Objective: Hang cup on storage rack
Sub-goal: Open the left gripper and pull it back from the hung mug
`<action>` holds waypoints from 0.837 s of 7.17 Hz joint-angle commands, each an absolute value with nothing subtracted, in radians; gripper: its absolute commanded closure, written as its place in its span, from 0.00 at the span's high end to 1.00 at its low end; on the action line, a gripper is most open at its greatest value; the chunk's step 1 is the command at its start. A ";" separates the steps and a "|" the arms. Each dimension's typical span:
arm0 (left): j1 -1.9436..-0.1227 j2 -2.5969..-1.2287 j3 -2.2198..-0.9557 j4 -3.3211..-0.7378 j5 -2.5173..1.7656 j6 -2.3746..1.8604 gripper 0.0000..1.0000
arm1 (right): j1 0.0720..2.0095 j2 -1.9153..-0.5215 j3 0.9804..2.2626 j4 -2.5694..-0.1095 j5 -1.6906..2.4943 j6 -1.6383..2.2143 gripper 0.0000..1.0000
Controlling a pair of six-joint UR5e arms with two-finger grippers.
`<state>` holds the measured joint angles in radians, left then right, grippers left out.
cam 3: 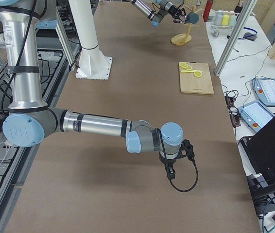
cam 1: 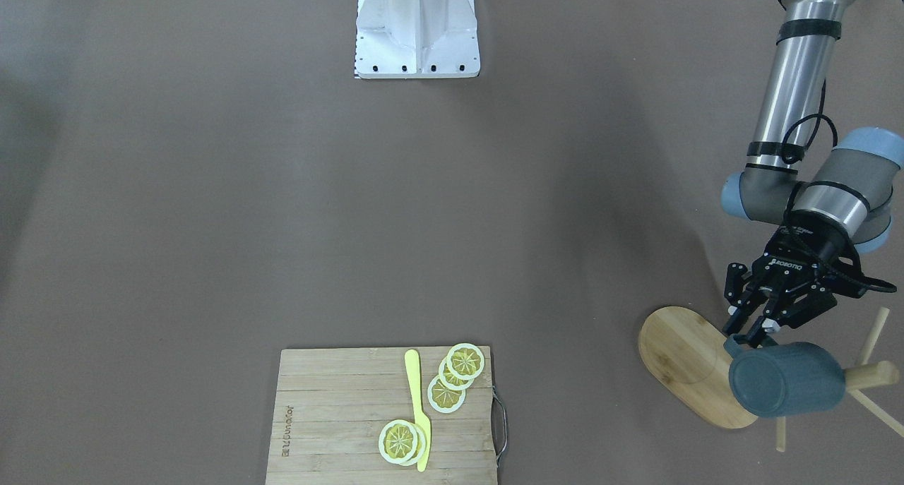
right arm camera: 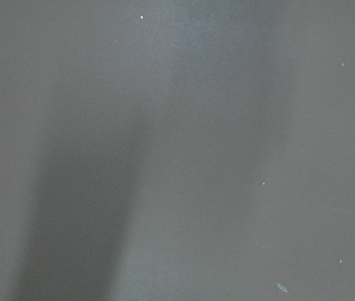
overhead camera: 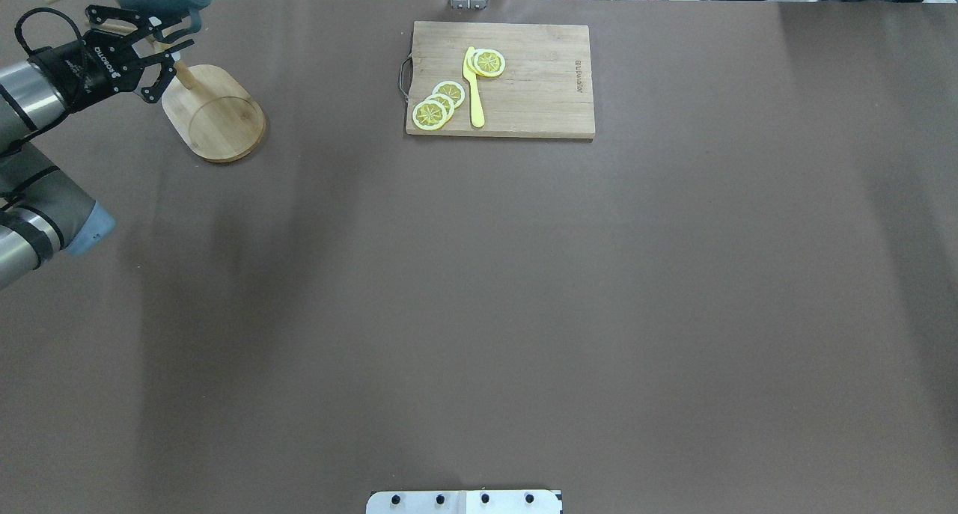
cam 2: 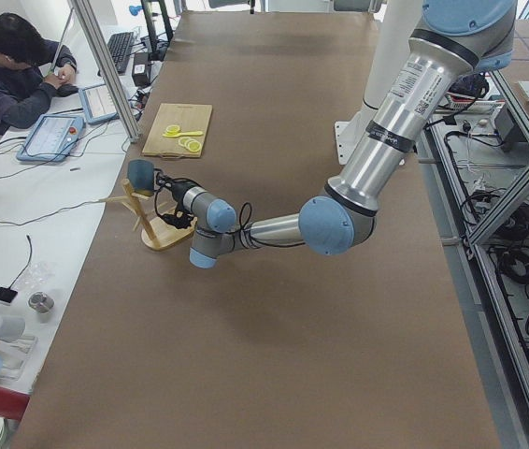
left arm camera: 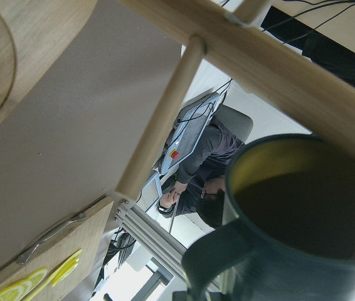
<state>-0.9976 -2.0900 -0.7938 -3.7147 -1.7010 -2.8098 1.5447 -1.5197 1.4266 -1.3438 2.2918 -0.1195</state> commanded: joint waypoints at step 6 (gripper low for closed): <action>-0.991 -1.936 -1.147 -3.711 -1.906 -2.510 0.99 | 1.545 -1.520 1.425 -1.345 2.292 -0.123 1.00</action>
